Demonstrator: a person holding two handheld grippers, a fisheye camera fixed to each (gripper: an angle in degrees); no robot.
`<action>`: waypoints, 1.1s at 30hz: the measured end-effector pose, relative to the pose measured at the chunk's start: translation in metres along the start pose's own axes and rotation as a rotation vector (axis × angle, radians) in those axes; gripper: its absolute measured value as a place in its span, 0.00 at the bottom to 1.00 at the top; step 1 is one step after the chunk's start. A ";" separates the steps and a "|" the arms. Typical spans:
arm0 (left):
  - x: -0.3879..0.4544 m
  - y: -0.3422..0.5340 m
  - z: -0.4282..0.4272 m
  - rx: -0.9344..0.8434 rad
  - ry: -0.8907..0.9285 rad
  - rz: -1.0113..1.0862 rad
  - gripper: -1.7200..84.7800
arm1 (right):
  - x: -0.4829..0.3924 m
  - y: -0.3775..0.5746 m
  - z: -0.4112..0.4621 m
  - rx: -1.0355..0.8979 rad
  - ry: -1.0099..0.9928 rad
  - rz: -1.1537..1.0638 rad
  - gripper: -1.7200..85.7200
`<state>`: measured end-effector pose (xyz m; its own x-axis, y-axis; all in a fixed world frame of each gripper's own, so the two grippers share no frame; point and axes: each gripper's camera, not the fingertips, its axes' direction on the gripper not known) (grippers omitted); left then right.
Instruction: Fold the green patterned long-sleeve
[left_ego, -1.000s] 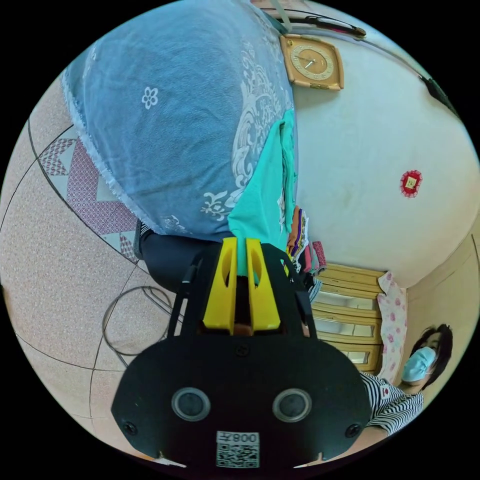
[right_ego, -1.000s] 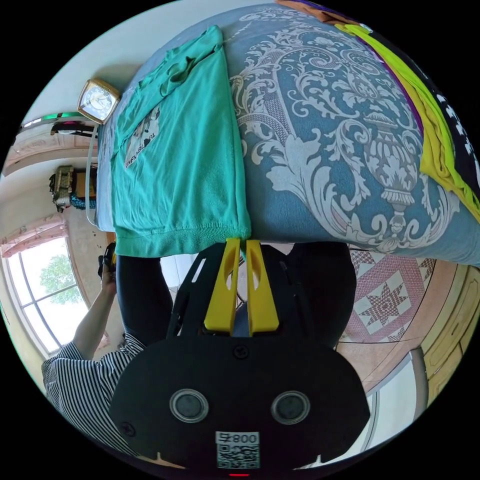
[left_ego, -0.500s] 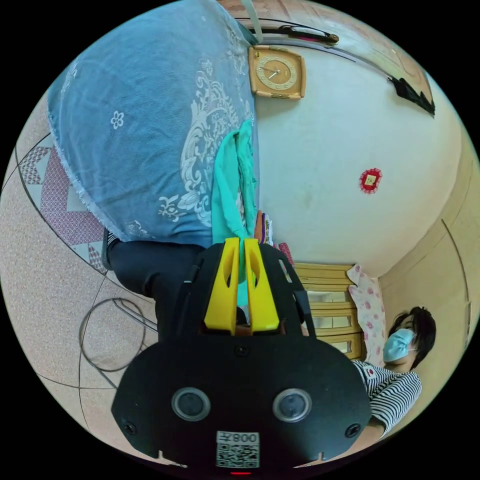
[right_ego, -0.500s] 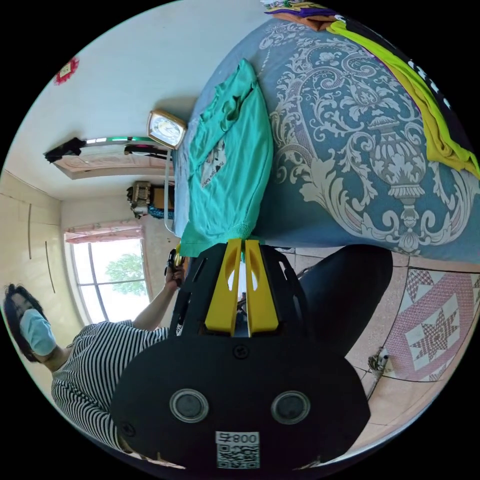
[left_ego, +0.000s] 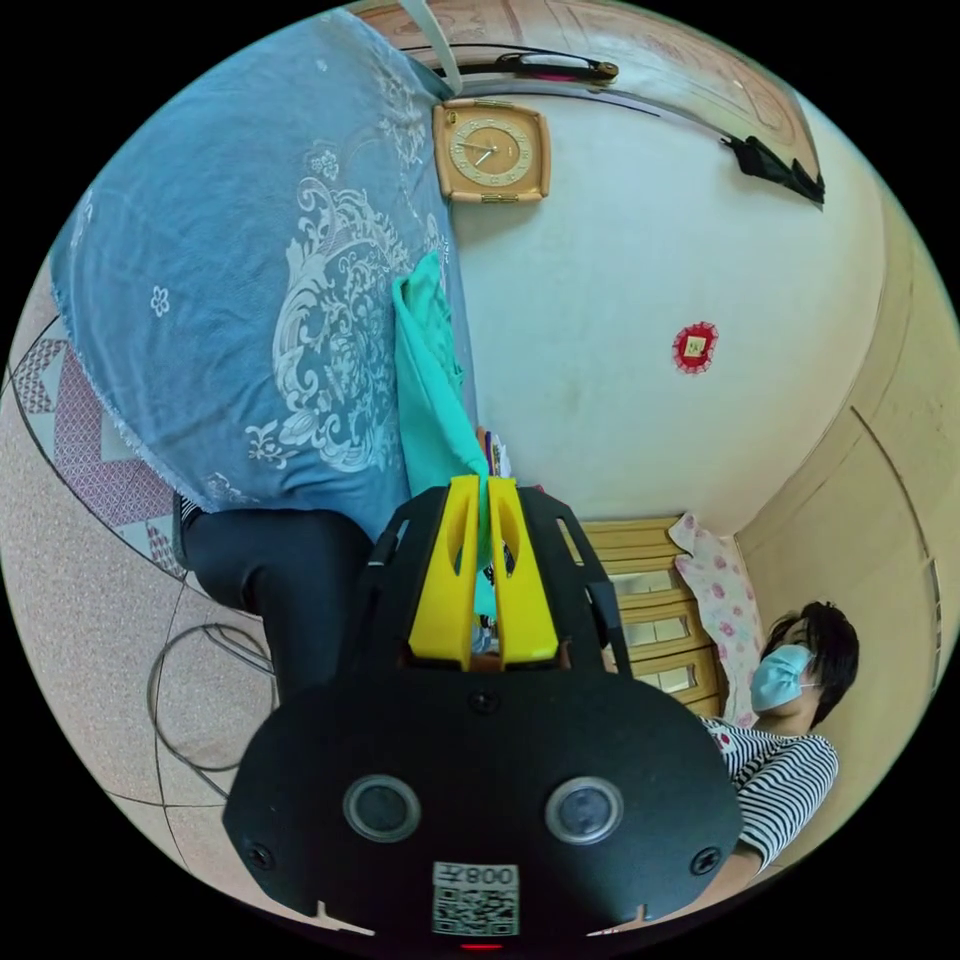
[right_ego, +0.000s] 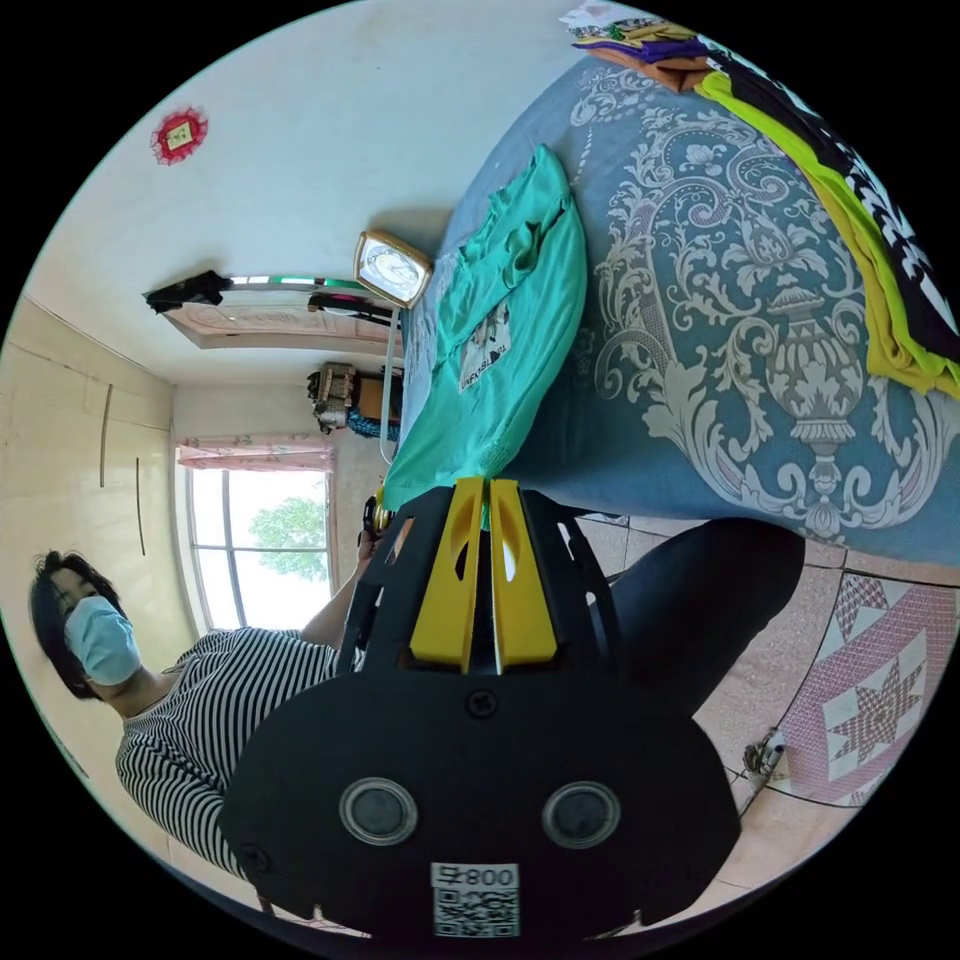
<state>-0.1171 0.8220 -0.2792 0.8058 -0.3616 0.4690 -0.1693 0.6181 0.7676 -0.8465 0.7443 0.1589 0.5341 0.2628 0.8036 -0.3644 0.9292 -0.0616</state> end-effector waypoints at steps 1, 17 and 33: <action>-0.002 0.004 -0.003 0.004 0.001 -0.004 0.04 | 0.001 0.003 0.000 -0.004 -0.001 -0.003 0.03; -0.006 0.049 -0.035 -0.034 0.054 0.071 0.03 | 0.002 0.057 -0.030 0.051 -0.058 -0.070 0.02; 0.005 0.103 -0.087 -0.070 0.162 0.175 0.03 | -0.011 0.140 -0.072 0.061 -0.124 -0.198 0.02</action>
<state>-0.0809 0.9443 -0.2356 0.8489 -0.1315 0.5119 -0.2795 0.7103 0.6460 -0.8487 0.8902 0.0983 0.5032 0.0390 0.8633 -0.3090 0.9410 0.1376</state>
